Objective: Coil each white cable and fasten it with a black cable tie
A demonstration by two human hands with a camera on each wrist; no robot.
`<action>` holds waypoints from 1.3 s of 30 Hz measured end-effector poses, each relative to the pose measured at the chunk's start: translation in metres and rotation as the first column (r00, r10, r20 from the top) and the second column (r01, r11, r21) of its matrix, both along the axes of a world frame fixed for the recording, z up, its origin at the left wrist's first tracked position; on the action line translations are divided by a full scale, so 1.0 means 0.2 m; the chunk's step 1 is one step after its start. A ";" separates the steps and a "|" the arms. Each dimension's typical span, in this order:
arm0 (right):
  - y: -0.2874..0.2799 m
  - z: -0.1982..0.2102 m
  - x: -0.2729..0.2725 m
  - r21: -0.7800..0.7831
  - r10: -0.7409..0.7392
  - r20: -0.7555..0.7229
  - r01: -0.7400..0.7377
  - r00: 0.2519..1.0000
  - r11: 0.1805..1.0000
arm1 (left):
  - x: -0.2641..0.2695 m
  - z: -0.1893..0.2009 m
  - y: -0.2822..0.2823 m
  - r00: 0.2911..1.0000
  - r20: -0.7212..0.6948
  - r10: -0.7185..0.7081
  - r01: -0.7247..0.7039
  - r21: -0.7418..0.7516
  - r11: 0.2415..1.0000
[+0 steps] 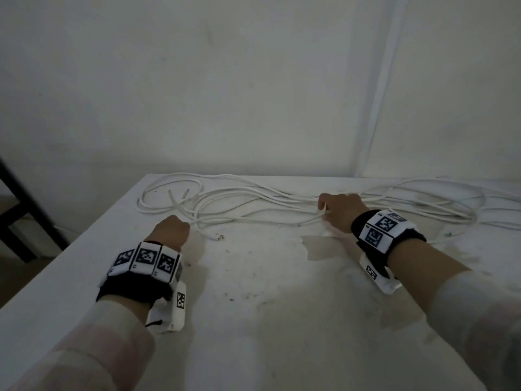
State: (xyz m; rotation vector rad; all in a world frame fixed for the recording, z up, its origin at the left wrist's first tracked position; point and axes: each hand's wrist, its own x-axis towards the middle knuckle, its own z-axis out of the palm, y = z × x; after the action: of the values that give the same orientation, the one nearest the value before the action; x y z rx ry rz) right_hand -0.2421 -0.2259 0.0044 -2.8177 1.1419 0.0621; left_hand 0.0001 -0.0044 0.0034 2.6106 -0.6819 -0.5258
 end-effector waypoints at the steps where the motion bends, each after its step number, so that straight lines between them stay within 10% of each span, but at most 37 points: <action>1: 0.00 0.02 -0.04 -0.006 0.010 0.040 -0.010 0.999 1.000 | -0.01 0.01 0.00 0.998 0.063 -0.032 0.030 0.023 0.999; 13: -0.03 0.13 -0.46 -0.132 0.116 0.319 -0.077 0.941 0.988 | -0.14 0.14 0.05 0.989 0.137 0.052 0.000 -0.348 0.938; 23: 0.07 0.07 -0.48 -0.464 0.428 0.285 -0.267 0.858 0.845 | -0.46 0.36 -0.09 0.989 -0.015 -0.150 0.069 -0.840 0.538; 29: 0.21 0.11 -0.44 -0.571 0.654 0.279 -0.427 0.703 0.701 | -0.54 0.35 -0.15 0.977 0.002 -0.212 0.123 -0.823 0.554; 39: 0.34 0.25 -0.32 -0.480 0.637 0.479 -0.427 0.604 0.766 | -0.67 0.26 -0.21 0.914 0.151 -0.377 0.368 -0.700 0.612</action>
State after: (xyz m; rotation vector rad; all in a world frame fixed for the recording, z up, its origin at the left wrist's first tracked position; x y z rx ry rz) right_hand -0.3067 -0.1580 0.0552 -2.9405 0.1182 -1.0262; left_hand -0.1335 -0.0474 0.0562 1.7149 -1.1699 -0.2894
